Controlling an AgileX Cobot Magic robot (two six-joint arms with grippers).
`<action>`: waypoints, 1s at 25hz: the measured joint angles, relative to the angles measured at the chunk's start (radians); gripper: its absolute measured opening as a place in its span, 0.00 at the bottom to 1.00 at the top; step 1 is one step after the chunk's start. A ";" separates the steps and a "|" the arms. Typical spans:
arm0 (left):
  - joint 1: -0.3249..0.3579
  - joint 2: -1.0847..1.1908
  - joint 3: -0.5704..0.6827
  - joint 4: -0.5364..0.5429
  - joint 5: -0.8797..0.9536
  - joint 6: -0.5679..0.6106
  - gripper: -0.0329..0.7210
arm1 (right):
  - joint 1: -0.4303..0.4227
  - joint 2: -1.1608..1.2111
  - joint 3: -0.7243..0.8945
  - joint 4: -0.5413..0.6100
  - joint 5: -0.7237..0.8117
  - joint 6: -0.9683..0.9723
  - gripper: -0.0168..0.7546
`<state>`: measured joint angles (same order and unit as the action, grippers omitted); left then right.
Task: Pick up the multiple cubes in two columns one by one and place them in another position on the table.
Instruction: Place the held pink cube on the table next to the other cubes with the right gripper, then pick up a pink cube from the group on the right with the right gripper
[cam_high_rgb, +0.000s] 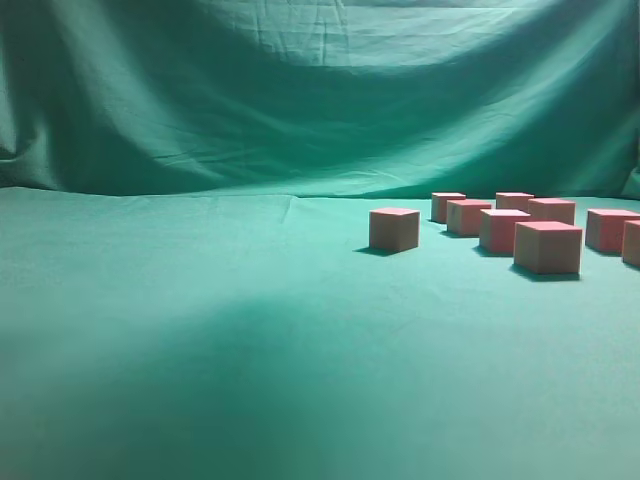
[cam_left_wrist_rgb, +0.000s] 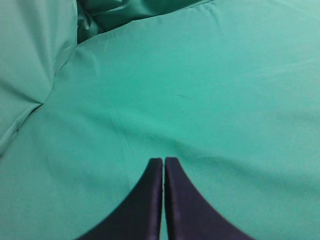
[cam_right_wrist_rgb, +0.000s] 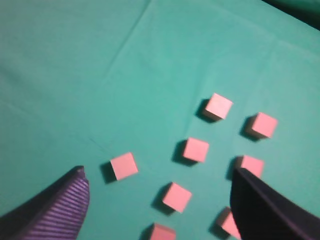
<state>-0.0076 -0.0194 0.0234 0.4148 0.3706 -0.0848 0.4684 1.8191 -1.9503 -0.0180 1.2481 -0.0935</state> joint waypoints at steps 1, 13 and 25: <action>0.000 0.000 0.000 0.000 0.000 0.000 0.04 | -0.024 -0.061 0.043 -0.002 0.000 0.021 0.75; 0.000 0.000 0.000 0.000 0.000 0.000 0.04 | -0.241 -0.397 0.706 -0.016 0.003 0.161 0.75; 0.000 0.000 0.000 0.000 0.000 0.000 0.04 | -0.241 -0.369 1.103 -0.014 -0.432 0.263 0.75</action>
<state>-0.0076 -0.0194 0.0234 0.4148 0.3706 -0.0848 0.2276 1.4504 -0.8468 -0.0317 0.8159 0.1691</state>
